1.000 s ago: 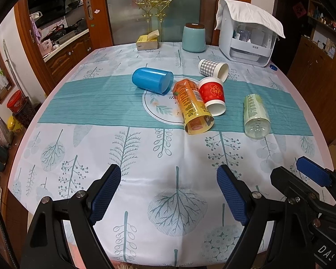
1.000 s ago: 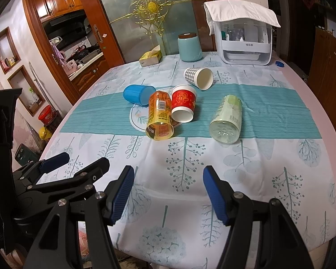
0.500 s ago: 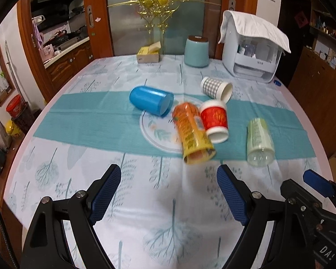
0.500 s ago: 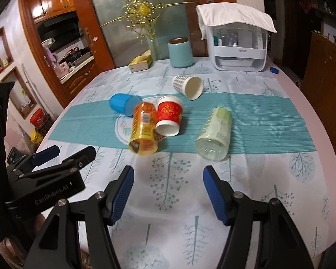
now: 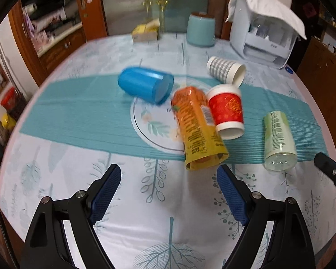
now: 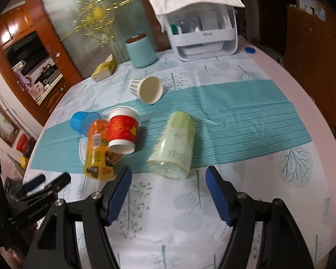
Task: Flip cup upright
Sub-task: 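Move the right tool toward the lying pale green milk-tea cup, then close the right gripper on the green cup's base and lift it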
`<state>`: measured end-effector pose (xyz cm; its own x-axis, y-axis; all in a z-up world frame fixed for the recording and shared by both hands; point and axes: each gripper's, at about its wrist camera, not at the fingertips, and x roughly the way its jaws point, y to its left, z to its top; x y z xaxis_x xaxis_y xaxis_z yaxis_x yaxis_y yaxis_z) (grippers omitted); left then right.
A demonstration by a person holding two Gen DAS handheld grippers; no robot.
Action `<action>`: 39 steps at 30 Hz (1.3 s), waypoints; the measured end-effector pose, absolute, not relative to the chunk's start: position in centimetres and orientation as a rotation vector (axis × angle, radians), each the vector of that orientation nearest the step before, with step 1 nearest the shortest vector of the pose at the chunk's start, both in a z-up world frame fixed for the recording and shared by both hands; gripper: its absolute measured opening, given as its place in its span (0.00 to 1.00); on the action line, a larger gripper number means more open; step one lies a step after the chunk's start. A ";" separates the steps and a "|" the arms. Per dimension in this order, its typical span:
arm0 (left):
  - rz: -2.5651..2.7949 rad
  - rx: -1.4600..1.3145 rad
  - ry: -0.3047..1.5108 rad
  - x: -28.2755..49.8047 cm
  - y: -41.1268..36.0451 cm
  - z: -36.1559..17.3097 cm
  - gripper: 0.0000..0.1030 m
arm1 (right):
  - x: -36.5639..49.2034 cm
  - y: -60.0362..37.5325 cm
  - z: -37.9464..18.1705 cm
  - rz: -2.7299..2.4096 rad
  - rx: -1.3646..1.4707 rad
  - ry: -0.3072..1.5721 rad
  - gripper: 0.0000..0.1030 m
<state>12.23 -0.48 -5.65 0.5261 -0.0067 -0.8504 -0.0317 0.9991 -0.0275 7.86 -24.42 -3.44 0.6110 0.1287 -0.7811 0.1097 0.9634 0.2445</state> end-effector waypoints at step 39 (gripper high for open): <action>0.014 -0.061 1.003 11.2 2.0 -6.9 0.84 | 13.9 -25.6 -7.8 0.114 0.573 1.105 0.61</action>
<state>11.16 2.02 -6.92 0.5380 -0.0167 -0.8427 -0.0397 0.9982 -0.0452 13.92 -25.62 -7.85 0.4590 0.3639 -0.8105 0.1913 0.8504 0.4902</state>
